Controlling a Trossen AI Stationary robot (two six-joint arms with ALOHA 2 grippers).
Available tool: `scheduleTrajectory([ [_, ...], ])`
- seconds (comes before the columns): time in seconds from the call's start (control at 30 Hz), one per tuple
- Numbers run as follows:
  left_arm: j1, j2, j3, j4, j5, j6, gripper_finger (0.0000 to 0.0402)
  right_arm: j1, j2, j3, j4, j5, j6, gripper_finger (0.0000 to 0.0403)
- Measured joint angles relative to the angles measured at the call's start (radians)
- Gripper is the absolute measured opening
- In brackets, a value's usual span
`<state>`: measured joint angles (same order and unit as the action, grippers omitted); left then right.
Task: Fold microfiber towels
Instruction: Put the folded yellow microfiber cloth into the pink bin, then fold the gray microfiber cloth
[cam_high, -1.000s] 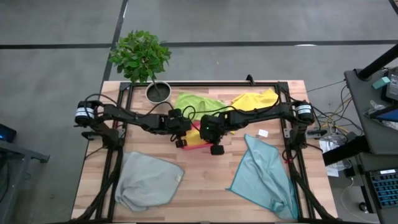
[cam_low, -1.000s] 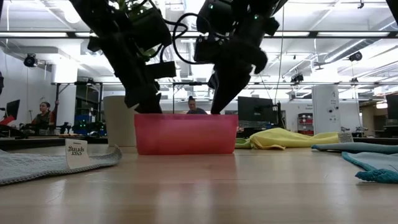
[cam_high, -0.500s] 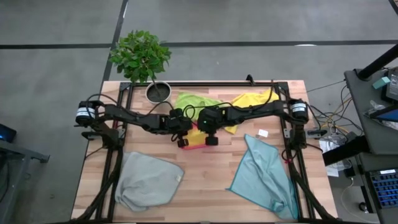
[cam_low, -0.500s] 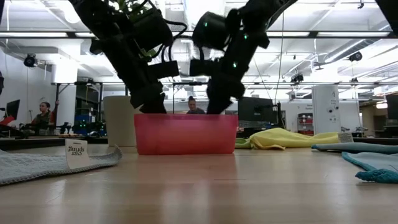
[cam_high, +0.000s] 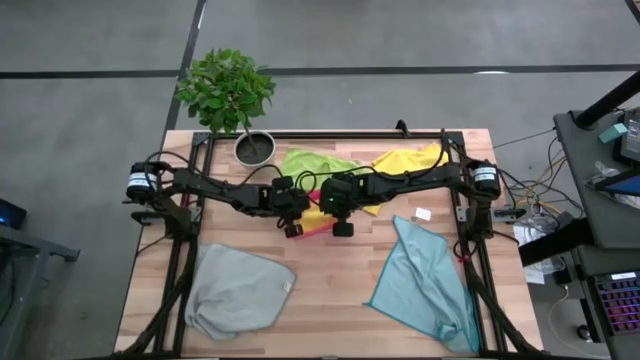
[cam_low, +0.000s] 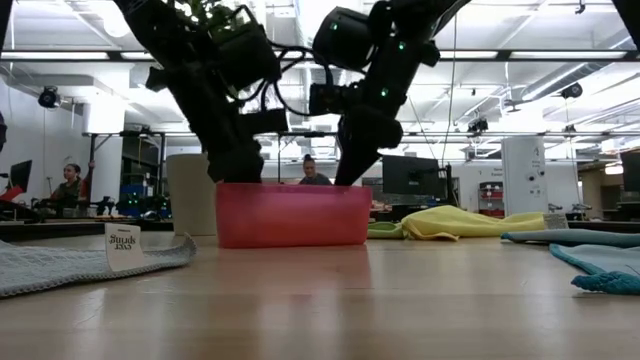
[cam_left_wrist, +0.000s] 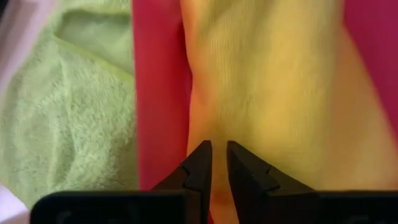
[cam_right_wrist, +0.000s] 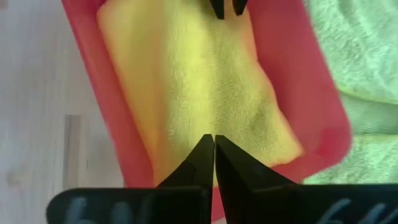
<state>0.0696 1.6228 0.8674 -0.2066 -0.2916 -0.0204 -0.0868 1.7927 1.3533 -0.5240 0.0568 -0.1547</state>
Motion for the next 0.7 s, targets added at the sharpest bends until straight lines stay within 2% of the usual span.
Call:
scheduleTrajectory([
  [0.17, -0.018, -0.053, 0.030, -0.022, 0.026, 0.000, 0.0035, 0.040, -0.061, 0.000, -0.044, 0.014, 0.027, 0.0009],
  [0.33, -0.079, -0.135, 0.055, -0.014, 0.028, 0.000, 0.0035, 0.117, -0.133, -0.029, -0.070, 0.098, 0.066, 0.0009],
  [0.5, -0.162, -0.202, 0.056, 0.018, 0.029, -0.001, 0.0035, 0.159, -0.195, -0.083, -0.069, 0.103, 0.163, 0.0009],
  [0.7, -0.239, -0.219, 0.056, 0.019, 0.030, 0.000, 0.0035, 0.184, -0.216, -0.116, -0.082, 0.081, 0.258, 0.0009],
])
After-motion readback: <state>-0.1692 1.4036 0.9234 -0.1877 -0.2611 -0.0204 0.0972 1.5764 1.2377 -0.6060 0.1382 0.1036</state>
